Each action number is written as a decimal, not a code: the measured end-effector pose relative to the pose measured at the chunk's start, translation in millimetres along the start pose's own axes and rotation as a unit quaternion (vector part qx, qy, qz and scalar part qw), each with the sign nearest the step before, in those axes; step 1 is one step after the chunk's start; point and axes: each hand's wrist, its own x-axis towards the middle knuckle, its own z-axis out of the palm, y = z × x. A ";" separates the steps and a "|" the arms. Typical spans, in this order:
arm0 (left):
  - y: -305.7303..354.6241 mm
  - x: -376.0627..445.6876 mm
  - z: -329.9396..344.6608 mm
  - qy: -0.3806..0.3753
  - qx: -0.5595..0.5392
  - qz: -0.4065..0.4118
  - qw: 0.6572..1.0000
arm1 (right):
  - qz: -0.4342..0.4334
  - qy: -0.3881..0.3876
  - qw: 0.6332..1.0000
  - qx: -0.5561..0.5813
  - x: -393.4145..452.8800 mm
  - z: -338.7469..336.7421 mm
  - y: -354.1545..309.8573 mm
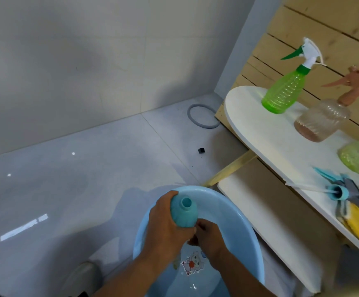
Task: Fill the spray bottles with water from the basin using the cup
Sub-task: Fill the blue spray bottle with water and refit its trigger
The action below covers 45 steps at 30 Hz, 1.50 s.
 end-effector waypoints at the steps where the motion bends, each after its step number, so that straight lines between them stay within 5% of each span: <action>1: 2.4 0.6 0.6 0.001 0.010 0.006 1.000 | 0.015 0.008 0.999 0.036 -5.3 -6.2 -1.6; 11: 40.1 2.9 -8.9 -0.011 -0.007 0.016 1.000 | 0.011 0.097 0.981 0.169 -59.3 -79.9 -28.3; 29: 76.9 -28.8 -12.8 -0.050 0.055 0.058 0.996 | -0.197 0.186 0.957 0.100 -181.6 -112.5 -155.0; 45: 91.5 -29.9 -9.4 -0.056 0.072 0.075 0.993 | -0.319 0.198 0.926 -0.043 -197.1 -124.4 -187.2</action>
